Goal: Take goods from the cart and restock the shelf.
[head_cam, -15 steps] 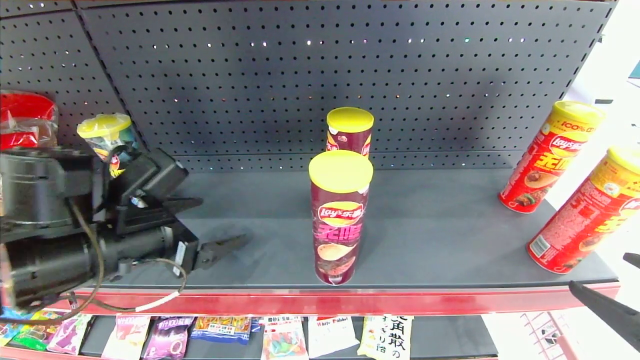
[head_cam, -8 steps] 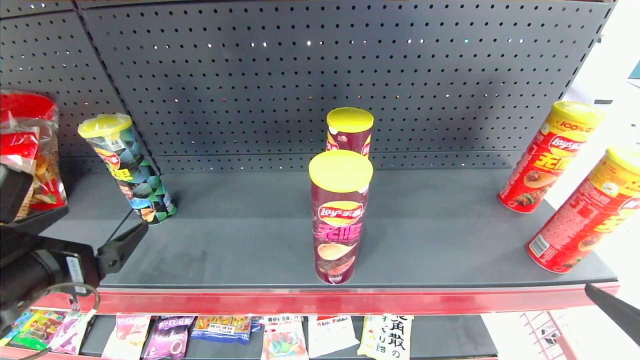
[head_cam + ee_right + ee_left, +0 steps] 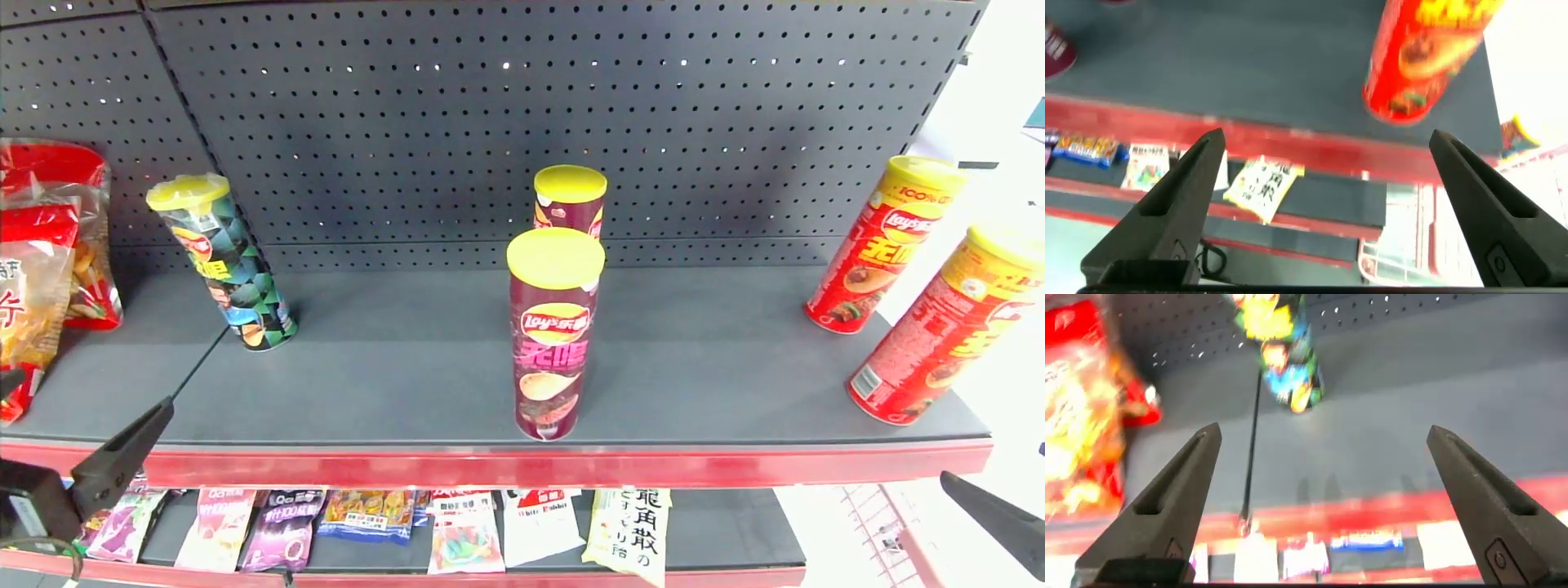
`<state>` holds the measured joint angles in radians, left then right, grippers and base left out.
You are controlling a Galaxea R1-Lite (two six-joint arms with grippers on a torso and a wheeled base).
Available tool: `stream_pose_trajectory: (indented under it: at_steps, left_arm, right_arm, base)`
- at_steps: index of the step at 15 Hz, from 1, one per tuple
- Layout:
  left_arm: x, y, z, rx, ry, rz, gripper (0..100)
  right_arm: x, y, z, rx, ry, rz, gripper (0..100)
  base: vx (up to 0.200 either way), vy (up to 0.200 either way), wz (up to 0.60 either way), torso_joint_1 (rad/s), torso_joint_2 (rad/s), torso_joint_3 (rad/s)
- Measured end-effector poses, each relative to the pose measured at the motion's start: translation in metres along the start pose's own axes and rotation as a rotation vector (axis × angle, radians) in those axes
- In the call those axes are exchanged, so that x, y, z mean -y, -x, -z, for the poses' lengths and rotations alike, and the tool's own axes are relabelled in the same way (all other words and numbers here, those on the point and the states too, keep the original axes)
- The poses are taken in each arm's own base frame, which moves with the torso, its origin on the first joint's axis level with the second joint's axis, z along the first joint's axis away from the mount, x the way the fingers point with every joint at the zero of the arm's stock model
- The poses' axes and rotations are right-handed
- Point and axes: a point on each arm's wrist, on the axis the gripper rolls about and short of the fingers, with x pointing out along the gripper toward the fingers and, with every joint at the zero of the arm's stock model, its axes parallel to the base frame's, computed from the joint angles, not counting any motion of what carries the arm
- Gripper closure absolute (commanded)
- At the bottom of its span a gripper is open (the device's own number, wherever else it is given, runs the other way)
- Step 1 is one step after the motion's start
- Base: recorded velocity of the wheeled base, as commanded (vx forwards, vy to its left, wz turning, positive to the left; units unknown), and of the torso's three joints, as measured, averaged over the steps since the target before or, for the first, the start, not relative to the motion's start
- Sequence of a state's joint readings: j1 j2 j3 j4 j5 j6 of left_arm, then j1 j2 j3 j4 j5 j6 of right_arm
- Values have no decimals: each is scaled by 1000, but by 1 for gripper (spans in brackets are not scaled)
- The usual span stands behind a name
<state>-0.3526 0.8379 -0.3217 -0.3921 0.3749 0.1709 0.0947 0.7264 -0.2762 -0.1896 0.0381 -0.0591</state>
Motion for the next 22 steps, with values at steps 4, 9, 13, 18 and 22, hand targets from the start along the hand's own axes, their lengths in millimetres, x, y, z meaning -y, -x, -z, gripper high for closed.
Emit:
stream_pose_trajectory:
  at_steps: [4, 9, 13, 18, 22]
  left_arm:
    - [-2, 11, 11, 14, -17, -4, 0]
    - [-3, 17, 19, 18, -43, 1, 0]
    - [-3, 18, 22, 12, -44, 6, 0]
    - [-3, 18, 23, 12, -44, 4, 0]
    - [-3, 18, 25, 5, -47, 5, 0]
  right_arm:
    - [0, -1, 0, -3, 0, 0, 0]
    - [0, -1, -2, 3, 13, -1, 0]
    - [0, -1, -2, 4, 20, -2, 0]
    - [0, -2, -1, -7, 21, -7, 0]
    - [0, -3, -1, -15, 21, -9, 0]
  base:
    - [-200, 0, 0, -5, 0, 4]
    - [-40, -40, 0, -1, -1, 3]
    - [0, -200, 0, 13, 5, 2]
    - [0, -200, 0, 1, 0, 5]
    - [0, -200, 0, 4, 6, 1]
